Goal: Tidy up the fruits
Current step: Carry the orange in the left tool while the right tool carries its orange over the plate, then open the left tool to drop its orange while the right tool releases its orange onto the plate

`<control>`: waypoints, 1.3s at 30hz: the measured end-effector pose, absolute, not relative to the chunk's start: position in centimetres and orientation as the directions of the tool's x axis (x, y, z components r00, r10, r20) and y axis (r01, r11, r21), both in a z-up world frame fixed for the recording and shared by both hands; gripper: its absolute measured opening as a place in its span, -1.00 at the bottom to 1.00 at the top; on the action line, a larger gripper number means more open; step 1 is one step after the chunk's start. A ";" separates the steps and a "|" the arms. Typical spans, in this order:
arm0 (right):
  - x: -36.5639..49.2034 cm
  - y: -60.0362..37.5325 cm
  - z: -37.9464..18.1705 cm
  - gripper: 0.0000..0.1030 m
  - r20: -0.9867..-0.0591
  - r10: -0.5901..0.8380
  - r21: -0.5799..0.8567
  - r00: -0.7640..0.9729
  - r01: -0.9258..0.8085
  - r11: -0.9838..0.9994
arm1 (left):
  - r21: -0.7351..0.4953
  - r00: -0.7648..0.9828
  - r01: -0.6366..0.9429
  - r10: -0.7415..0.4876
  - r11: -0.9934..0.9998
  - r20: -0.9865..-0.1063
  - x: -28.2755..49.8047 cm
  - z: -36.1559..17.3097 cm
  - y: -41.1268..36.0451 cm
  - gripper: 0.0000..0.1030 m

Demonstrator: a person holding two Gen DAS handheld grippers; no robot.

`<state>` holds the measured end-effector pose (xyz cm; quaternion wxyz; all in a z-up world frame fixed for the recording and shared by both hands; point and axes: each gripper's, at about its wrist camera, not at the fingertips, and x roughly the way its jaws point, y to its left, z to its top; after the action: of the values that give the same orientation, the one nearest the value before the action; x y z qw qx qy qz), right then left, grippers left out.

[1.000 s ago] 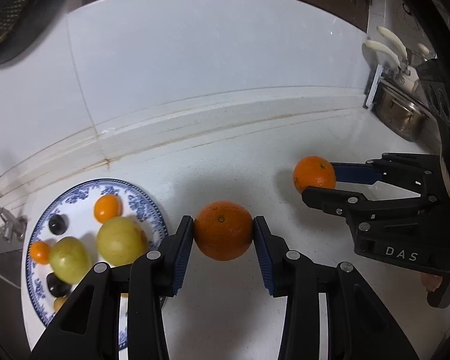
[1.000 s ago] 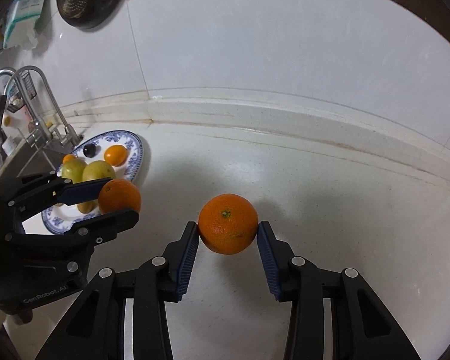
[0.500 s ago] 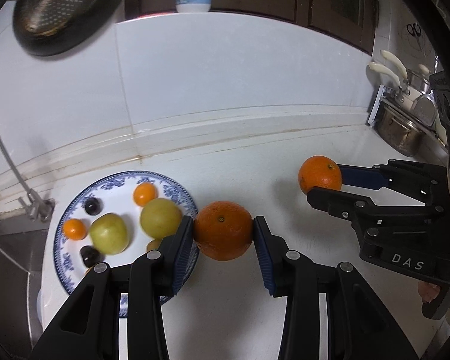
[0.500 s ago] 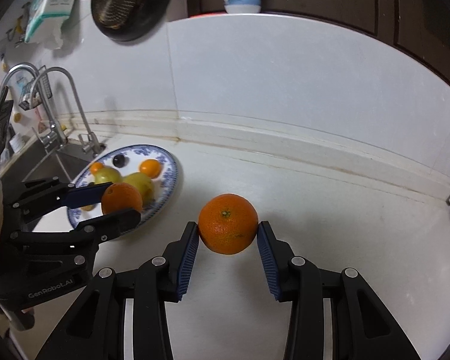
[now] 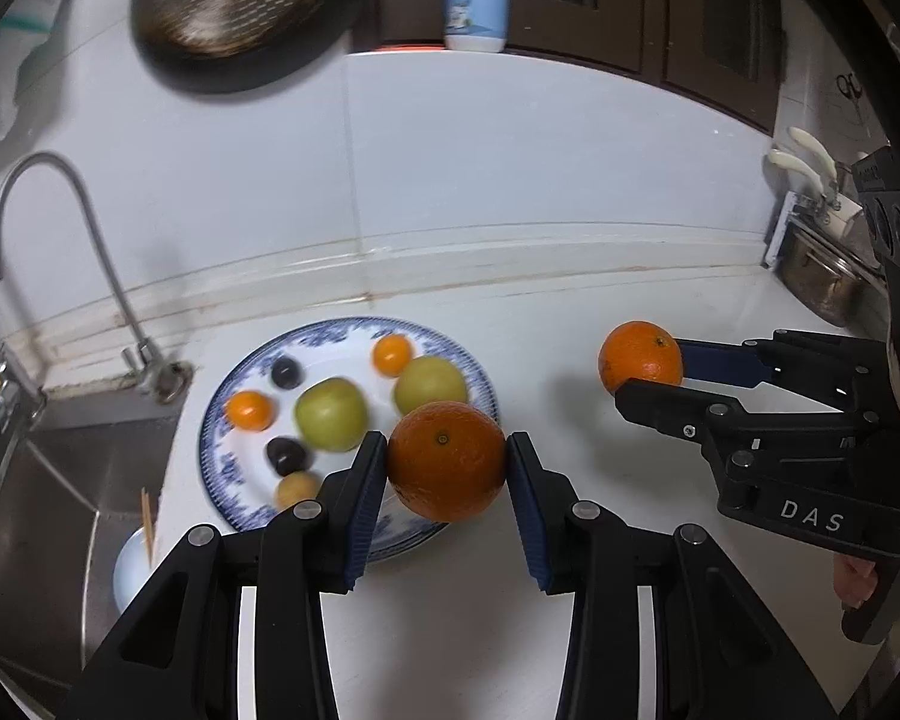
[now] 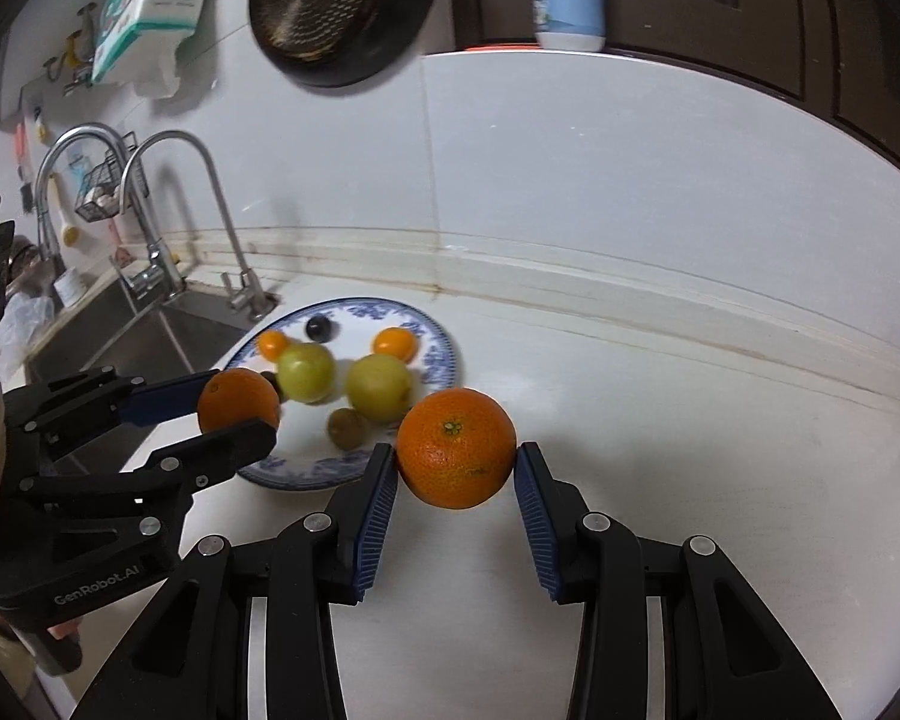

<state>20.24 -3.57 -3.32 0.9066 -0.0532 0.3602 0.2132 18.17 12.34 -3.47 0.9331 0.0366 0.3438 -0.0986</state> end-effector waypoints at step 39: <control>30.6 7.9 -5.9 -0.19 -0.751 0.387 0.075 0.535 -0.513 0.855 | 0.002 0.682 0.179 -0.122 0.984 -0.721 28.3 -6.5 20.8 -0.23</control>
<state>30.56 7.87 -5.88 0.8728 -0.0771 0.4073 0.2577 28.28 20.82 -6.50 0.9163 0.0364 0.3903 -0.0822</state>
